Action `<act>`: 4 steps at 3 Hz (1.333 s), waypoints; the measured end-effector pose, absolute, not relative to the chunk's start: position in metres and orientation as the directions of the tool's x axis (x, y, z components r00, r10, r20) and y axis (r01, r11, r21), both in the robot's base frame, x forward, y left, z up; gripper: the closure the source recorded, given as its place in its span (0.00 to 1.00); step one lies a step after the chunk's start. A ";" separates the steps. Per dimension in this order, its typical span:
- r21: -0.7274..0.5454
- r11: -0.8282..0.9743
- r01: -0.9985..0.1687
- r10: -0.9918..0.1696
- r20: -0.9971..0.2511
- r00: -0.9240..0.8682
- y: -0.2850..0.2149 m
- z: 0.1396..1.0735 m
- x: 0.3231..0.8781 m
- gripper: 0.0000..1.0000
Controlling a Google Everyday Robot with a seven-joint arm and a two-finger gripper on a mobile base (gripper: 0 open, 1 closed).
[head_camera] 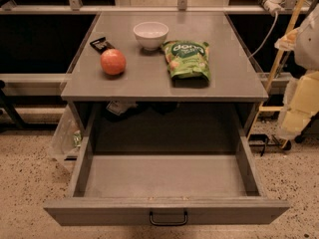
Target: Place apple into top drawer
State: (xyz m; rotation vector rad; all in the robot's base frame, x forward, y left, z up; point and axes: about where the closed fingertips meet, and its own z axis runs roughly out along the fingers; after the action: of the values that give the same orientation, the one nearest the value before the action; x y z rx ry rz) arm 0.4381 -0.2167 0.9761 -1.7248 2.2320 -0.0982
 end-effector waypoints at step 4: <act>-0.111 0.399 -0.910 -0.792 -0.542 -0.281 -0.136 0.957 0.469 0.00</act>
Offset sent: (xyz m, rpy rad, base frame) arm 0.0031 0.0064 0.0001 0.0781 0.0136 -0.0085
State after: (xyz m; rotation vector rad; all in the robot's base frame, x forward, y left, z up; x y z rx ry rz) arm 0.4689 -0.1360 0.9570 -1.4492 2.1393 0.2993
